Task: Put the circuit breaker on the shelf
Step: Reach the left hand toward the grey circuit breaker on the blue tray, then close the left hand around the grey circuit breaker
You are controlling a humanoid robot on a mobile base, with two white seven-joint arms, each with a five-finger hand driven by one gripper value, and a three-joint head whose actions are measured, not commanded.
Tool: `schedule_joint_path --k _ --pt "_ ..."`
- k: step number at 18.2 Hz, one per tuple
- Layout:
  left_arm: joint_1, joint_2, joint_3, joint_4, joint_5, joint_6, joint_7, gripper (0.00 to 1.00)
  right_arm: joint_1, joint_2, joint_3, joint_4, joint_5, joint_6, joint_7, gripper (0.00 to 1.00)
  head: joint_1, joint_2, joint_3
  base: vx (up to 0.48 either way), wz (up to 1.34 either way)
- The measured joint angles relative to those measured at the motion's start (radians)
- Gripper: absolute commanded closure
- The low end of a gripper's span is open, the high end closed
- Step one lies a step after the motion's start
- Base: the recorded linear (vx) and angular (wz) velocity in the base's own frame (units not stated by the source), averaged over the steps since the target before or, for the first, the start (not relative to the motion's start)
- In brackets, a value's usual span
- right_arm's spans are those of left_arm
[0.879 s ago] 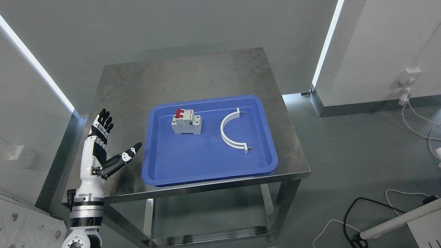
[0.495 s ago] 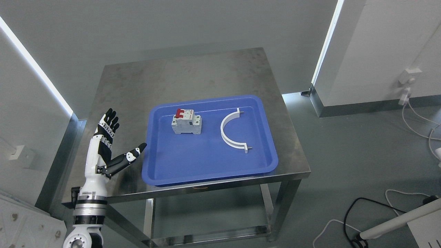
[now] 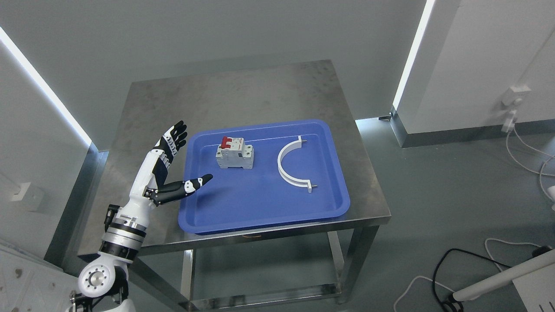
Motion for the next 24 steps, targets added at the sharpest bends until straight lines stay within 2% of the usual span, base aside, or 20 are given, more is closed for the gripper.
schedule_joint_path --k 7,12,16,20,24 --pt "-0.132 0.045 -0.030 0.039 -0.185 0.038 -0.166 0.04 0.000 0.000 0.000 0.000 0.000 0.000 0.000 0.00 0.0000 0.000 0.000 0.000 0.00" --pt "-0.210 0.065 -0.062 0.077 -0.304 0.042 -0.196 0.07 0.000 0.000 0.000 0.000 0.000 0.000 0.000 0.00 0.0000 0.000 0.000 0.000 0.00" --pt "-0.248 0.077 -0.088 0.111 -0.398 0.042 -0.218 0.17 0.000 0.000 0.000 0.000 0.000 0.000 0.000 0.00 0.0000 0.000 0.000 0.000 0.00" --pt "-0.264 0.085 -0.106 0.134 -0.446 0.042 -0.289 0.20 0.000 0.000 0.000 0.000 0.000 0.000 0.000 0.00 0.0000 0.000 0.000 0.000 0.00" --pt "-0.274 0.091 -0.116 0.150 -0.469 0.042 -0.306 0.24 0.000 0.000 0.000 0.000 0.000 0.000 0.000 0.00 0.0000 0.000 0.000 0.000 0.00"
